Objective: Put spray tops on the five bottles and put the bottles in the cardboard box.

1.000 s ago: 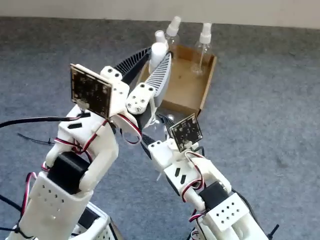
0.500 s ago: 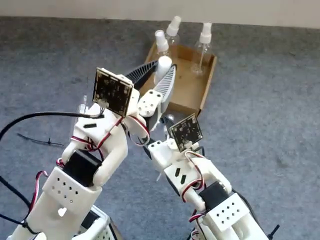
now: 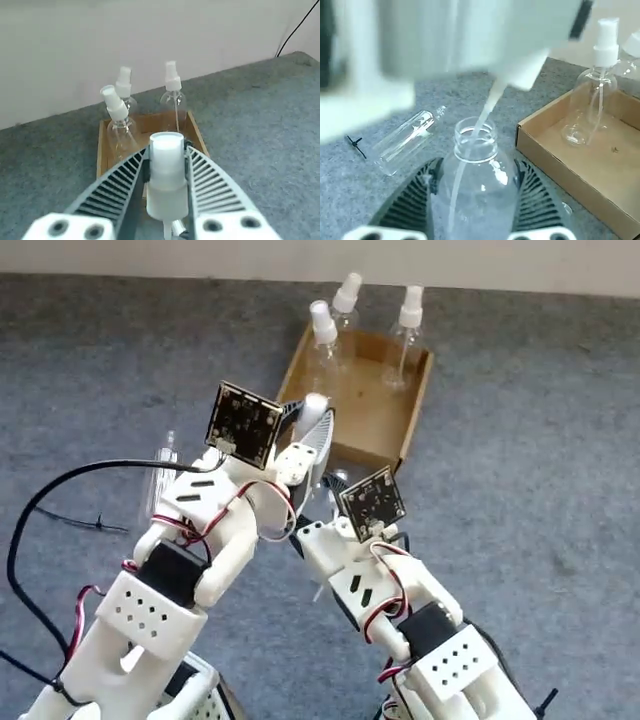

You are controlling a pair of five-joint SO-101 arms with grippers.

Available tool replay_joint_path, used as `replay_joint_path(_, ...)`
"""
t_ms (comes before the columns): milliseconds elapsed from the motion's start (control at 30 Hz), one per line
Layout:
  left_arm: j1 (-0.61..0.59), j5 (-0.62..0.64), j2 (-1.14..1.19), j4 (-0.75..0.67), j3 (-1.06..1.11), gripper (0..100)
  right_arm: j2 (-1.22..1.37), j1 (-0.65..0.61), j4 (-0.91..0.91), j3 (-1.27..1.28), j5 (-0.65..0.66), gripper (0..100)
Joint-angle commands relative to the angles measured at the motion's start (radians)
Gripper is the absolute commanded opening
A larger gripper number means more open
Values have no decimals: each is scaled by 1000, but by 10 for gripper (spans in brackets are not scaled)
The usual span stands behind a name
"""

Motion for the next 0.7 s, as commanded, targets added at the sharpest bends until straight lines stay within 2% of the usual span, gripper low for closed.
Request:
replay_joint_path(0,-31,-6,-16,3,15,28,-16,15,-27,-8,-9,5)
replay_joint_path(167,-27,-6,-16,15,12,55,-16,16,-28,-8,-9,5)
replay_joint_path(367,-28,-6,-16,215,-93,184,-16,16,-28,-8,-9,5)
replay_joint_path(500,-31,-8,-16,296,-180,198,-16,16,-30,-8,-9,5)
replay_joint_path(667,-50,-11,-16,311,-269,196,-16,16,-30,-8,-9,5)
